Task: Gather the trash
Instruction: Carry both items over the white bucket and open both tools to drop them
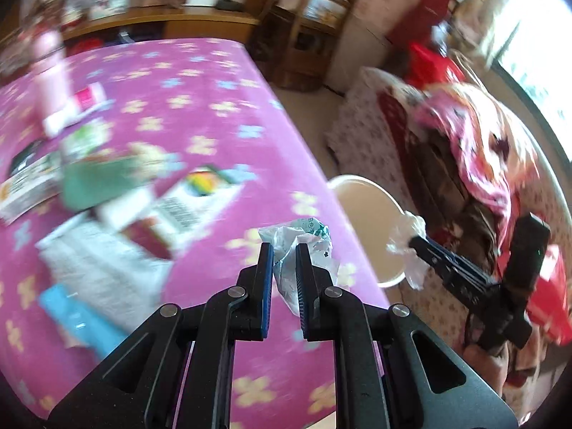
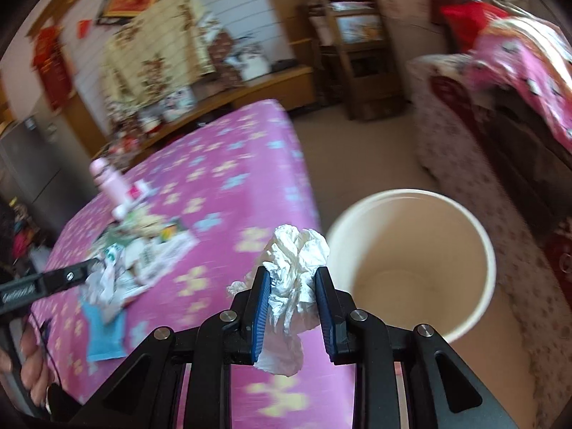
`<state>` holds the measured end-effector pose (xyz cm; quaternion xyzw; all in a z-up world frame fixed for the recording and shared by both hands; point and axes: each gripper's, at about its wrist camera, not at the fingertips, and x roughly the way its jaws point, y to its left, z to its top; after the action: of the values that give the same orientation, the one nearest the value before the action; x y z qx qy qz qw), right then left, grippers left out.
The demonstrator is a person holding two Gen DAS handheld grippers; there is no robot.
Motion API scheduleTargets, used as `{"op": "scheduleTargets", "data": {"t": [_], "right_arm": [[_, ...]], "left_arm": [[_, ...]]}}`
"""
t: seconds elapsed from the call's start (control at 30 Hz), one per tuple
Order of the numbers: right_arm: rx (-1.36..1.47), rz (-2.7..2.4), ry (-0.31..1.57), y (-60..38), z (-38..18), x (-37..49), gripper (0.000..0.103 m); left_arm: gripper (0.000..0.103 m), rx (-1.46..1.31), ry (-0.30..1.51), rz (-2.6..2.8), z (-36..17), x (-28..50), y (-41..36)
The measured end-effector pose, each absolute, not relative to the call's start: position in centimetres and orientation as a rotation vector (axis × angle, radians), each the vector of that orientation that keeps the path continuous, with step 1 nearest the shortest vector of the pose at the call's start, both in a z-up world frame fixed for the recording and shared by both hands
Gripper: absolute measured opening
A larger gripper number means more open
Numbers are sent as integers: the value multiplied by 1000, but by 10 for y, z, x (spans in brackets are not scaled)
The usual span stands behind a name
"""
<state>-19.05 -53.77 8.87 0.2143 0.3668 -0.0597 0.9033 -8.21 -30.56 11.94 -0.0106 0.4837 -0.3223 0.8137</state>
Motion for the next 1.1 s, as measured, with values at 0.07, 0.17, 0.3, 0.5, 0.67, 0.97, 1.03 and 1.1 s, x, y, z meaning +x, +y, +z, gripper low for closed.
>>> {"op": "scheduleTargets", "data": {"t": [0.07,0.17,0.3,0.5,0.67,0.97,1.03,1.1], "right_arm": [[463,-167,774,-562,81,-192,25],[499,-208,795,-591,68,-194,25],[543,-246,812,-621,52,-194,25],[576,-307,807,-647,39,-193,45],[593,-336,786,-653,36,-194,67],[576,-296,796,-635,34,-191,67],[563,-295,794,-628,37,-191,67],[549,-297,787,-621,42,-191,67]], "left_arm": [[10,-7,1048,-712,114,-82,-332],[10,15,1067,-737,104,-81,-372],[10,19,1102,-757,86,-76,-412],[12,6,1137,-763,60,-67,-453],[47,-52,1168,-764,44,-63,-463],[48,-21,1138,-720,49,-64,-446],[48,-10,1124,-702,52,-65,-439],[48,3,1108,-682,56,-66,-431]]}}
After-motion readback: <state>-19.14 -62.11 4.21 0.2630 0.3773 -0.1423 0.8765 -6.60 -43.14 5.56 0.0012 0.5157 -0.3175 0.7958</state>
